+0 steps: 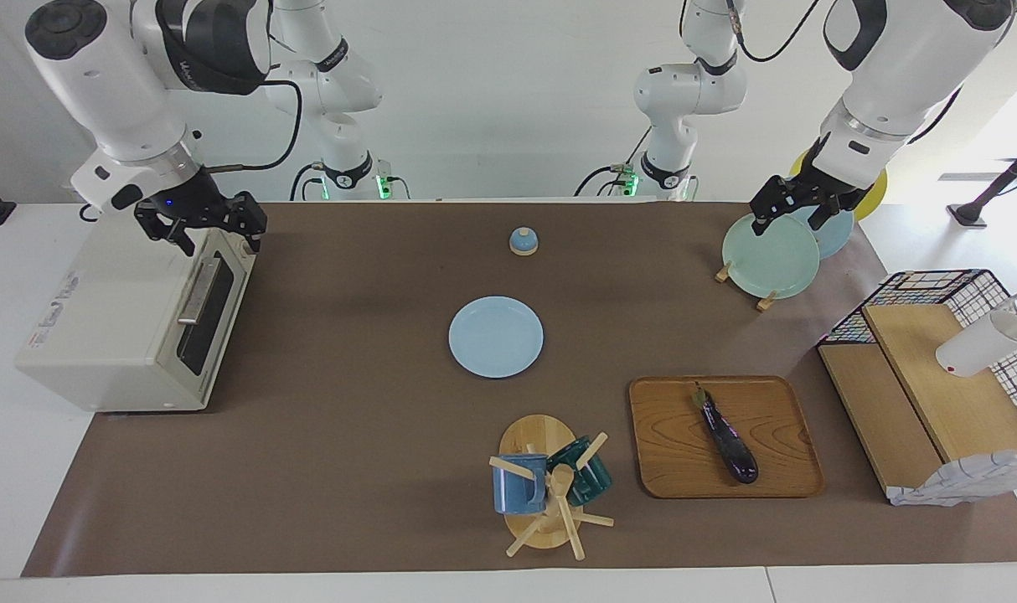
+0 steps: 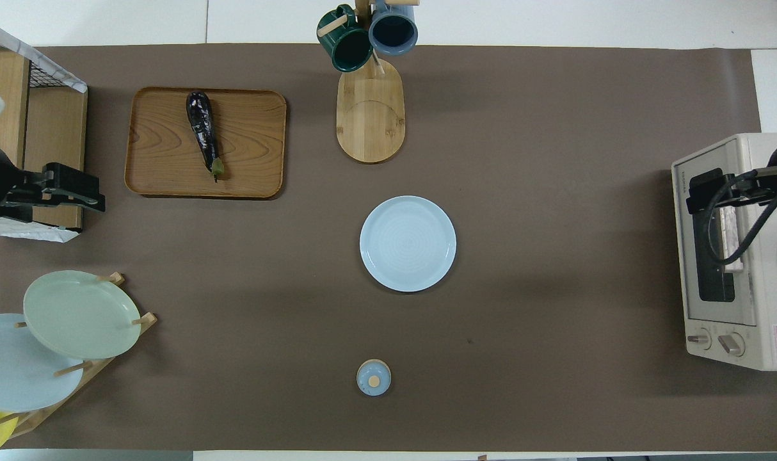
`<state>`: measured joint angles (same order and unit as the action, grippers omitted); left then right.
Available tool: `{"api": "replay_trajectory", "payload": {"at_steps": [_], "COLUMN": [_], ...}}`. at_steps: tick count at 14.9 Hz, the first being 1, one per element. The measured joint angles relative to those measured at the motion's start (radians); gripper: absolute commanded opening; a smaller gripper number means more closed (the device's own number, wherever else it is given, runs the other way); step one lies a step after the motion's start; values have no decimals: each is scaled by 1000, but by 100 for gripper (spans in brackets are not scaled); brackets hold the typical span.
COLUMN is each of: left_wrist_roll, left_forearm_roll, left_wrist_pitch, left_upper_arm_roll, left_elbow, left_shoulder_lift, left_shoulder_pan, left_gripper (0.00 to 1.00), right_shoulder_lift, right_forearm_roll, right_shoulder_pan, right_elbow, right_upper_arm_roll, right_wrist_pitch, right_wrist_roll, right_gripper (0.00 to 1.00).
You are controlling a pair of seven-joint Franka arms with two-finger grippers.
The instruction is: Put eggplant into oven
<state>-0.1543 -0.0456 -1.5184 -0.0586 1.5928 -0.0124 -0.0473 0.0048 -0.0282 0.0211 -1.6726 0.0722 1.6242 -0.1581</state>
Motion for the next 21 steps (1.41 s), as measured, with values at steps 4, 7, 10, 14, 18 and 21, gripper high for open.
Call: {"api": "replay_trajectory", "payload": {"at_steps": [4, 7, 10, 14, 18, 21], "left_wrist_roll": [-2, -8, -14, -18, -22, -24], "left_forearm_roll": [0, 0, -1, -6, -6, -6], "left_wrist_pitch": [-1, -44, -143, -281, -421, -518], "left_upper_arm_roll": [-2, 0, 0, -3, -2, 0], "left_elbow": [1, 7, 46, 44, -58, -160], "left_shoulder_lift": [0, 0, 13, 171, 428, 592], "left_shoulder_pan": [-1, 0, 0, -9, -25, -45], "left_gripper": [100, 100, 100, 100, 100, 100], "right_shoulder_lift": [-20, -57, -76, -76, -76, -76], "right_forearm_roll": [0, -5, -82, -110, -152, -156], "right_shoulder_pan": [-26, -60, -78, -88, -103, -103], "right_elbow": [-85, -203, -279, -336, -359, -367], "right_upper_arm_roll": [4, 15, 20, 21, 21, 21], "right_wrist_pitch": [92, 190, 233, 290, 313, 318], "right_wrist_roll": [-100, -127, -59, 4, 5, 5], "right_gripper": [0, 0, 0, 0, 0, 0]}}
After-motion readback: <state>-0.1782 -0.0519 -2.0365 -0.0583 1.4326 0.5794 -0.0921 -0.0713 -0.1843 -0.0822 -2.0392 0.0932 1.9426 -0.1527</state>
